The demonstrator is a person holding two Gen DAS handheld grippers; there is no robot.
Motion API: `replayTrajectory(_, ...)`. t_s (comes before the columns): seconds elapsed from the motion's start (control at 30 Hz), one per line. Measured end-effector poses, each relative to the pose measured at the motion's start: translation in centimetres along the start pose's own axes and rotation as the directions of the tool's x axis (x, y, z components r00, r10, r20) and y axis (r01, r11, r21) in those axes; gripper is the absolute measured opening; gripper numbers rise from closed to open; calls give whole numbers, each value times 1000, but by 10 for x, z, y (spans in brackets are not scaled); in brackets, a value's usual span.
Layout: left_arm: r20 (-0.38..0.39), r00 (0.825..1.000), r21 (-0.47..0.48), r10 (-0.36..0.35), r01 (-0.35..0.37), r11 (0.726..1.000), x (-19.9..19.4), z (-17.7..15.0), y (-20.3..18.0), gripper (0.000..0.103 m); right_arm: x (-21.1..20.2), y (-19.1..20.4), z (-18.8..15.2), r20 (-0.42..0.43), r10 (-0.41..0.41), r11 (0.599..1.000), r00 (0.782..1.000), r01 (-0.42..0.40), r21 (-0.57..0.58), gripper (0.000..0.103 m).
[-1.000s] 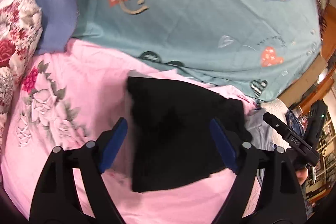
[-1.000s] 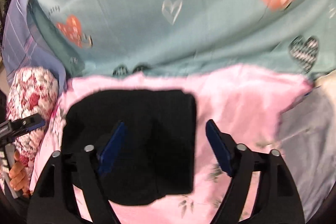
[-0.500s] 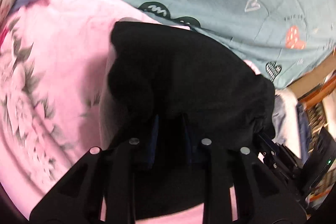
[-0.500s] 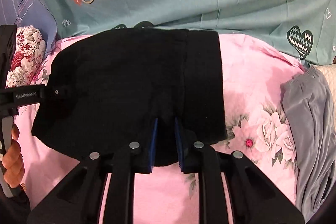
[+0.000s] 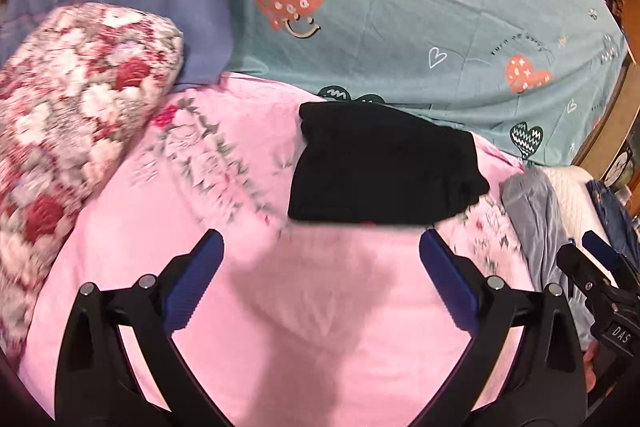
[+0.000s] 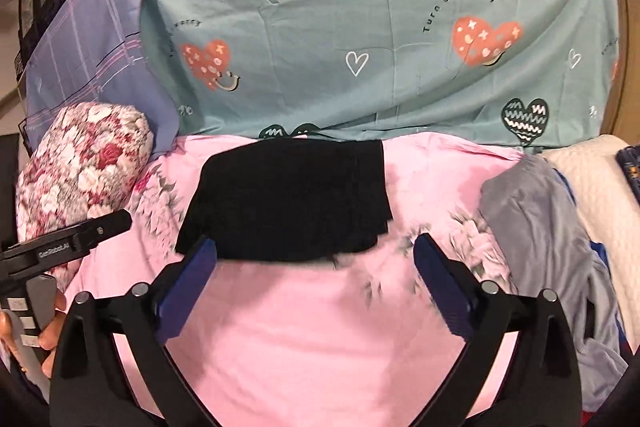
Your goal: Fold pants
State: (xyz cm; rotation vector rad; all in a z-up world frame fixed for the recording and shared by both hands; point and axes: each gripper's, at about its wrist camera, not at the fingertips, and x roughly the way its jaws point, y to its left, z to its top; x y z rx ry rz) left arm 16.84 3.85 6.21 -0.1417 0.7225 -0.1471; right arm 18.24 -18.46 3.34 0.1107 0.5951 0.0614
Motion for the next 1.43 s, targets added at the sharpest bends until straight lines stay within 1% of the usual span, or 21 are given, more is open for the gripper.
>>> replayTrajectory(0.07, 18, 1000, 21, 24, -24, 999, -12, -15, -7, 100, -17, 5, -15, 7, -8, 1000, 1000, 9, -14, 100)
replayTrajectory(0.13, 38, 998, 55, 52, -54, 997, -15, -21, -15, 101, -33, 6, -33, 35, -19, 1000, 999, 19, -10, 100)
replayTrajectory(0.17, 49, 997, 66, 60, -63, 996, -17, -23, -16, 101, -38, 5, -40, 46, -25, 1000, 999, 26, -3, 100)
replayTrajectory(0.23, 95, 993, 92, 74, -83, 992, -17, -30, -22, 101, -47, 3, -55, 63, -34, 999, 997, 33, 23, 100)
replayTrajectory(0.3, 132, 987, 106, 95, -110, 988, -10, -36, -25, 101, -51, -5, -69, 84, -42, 997, 996, 36, 64, 100)
replayTrajectory(0.37, 121, 986, 107, 112, -125, 986, 4, -40, -22, 101, -53, -12, -80, 110, -61, 994, 992, 51, 93, 100)
replayTrajectory(0.4, 111, 987, 101, 113, -124, 987, 10, -41, -21, 101, -52, -16, -87, 134, -90, 992, 987, 76, 105, 100)
replayTrajectory(0.47, 95, 988, 82, 121, -129, 988, 20, -45, -16, 101, -47, -20, -92, 151, -142, 986, 978, 126, 111, 100)
replayTrajectory(0.5, 88, 987, 77, 134, -141, 987, 25, -47, -14, 101, -43, -22, -94, 147, -170, 982, 975, 155, 107, 100)
replayTrajectory(0.53, 82, 984, 77, 155, -162, 984, 29, -50, -12, 101, -40, -23, -96, 138, -181, 980, 974, 168, 103, 100)
replayTrajectory(0.67, 61, 976, 99, 210, -215, 972, 41, -58, -13, 101, -28, -23, -105, 102, -184, 980, 977, 175, 96, 100)
replayTrajectory(0.8, 41, 978, 120, 206, -210, 970, 47, -61, -15, 101, -19, -13, -114, 66, -168, 985, 984, 165, 53, 100)
replayTrajectory(0.93, 42, 978, 113, 204, -207, 972, 45, -61, -15, 101, -17, -7, -115, 62, -168, 986, 984, 167, 21, 100)
replayTrajectory(1.13, 36, 976, 101, 213, -216, 971, 46, -62, -13, 101, -19, -11, -114, 62, -165, 986, 984, 162, 42, 100)
replayTrajectory(1.27, 26, 980, 102, 198, -200, 975, 47, -62, -12, 101, -18, -10, -115, 56, -168, 985, 984, 166, 39, 100)
replayTrajectory(1.43, 23, 979, 92, 204, -205, 974, 48, -63, -10, 101, -14, -12, -116, 42, -177, 984, 983, 176, 38, 100)
